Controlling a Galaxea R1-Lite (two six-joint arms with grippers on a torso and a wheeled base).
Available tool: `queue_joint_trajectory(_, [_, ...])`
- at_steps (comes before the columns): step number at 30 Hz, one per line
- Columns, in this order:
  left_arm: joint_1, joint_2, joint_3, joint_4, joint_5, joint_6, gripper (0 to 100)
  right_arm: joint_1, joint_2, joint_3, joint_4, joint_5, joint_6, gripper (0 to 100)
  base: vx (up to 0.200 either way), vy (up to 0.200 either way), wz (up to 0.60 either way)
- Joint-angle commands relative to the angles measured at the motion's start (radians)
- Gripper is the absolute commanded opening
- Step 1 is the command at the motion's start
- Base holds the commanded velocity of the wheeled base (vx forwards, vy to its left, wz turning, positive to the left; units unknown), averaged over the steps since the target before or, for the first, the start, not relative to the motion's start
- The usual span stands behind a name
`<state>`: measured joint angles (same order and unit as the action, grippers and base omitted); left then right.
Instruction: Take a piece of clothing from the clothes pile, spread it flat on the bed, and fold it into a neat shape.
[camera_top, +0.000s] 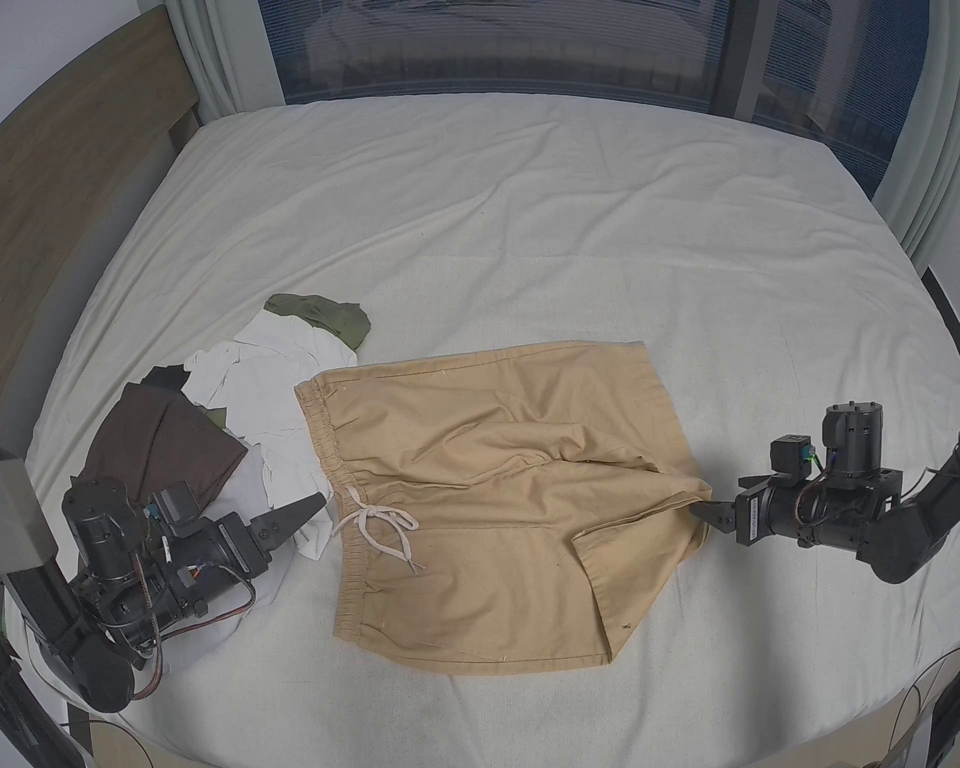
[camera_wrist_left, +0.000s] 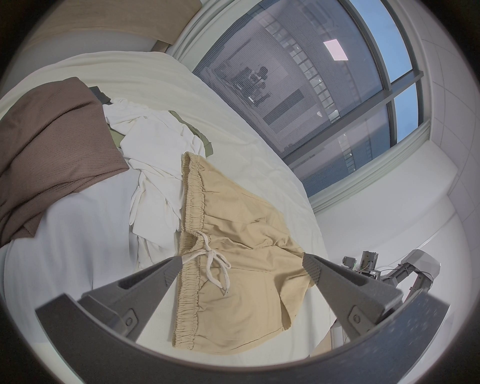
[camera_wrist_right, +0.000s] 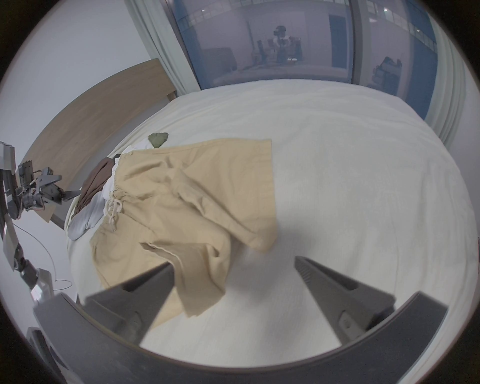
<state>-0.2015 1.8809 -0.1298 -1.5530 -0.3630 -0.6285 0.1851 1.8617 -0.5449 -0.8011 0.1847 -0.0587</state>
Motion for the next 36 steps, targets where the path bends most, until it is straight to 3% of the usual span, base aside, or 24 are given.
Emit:
queue_joint_trajectory(1, [-0.004, -0.005, 0.016, -0.001, -0.001, 0.000, 100, -0.016, 0.019, 0.020, -0.012, -0.014, 0.002, 100, 0.000, 0.000, 0.00])
queue_joint_trajectory(7, [-0.010, 0.007, 0.048, 0.001, -0.004, -0.003, 100, -0.023, -0.033, 0.088, -0.058, -0.113, 0.023, 100, 0.000, 0.000, 0.00])
queue_joint_trajectory(15, [-0.010, 0.063, 0.105, 0.001, -0.007, -0.003, 100, 0.028, -0.168, 0.172, -0.063, -0.114, 0.076, 100, 0.000, 0.000, 0.00])
queue_joint_trajectory(21, [-0.009, 0.100, 0.118, -0.001, -0.005, 0.000, 100, 0.159, -0.277, 0.186, -0.023, -0.106, 0.195, 100, 0.000, 0.000, 0.00])
queue_joint_trajectory(22, [-0.009, 0.103, 0.119, 0.001, -0.005, 0.001, 100, 0.197, -0.296, 0.181, -0.001, -0.100, 0.241, 100, 0.000, 0.000, 0.00])
queue_joint_trajectory(23, [-0.007, 0.103, 0.128, 0.001, -0.004, 0.009, 100, 0.261, -0.309, 0.168, 0.043, -0.088, 0.344, 100, 0.000, 0.000, 0.00])
queue_joint_trajectory(29, [-0.003, 0.155, 0.130, 0.002, -0.001, 0.030, 100, 0.390, -0.297, 0.092, 0.203, -0.090, 0.545, 100, 0.000, 0.000, 0.00])
queue_joint_trajectory(36, [-0.007, 0.254, 0.130, 0.001, 0.015, 0.067, 100, 0.428, -0.208, 0.008, 0.243, -0.090, 0.640, 100, 0.000, 0.000, 0.00])
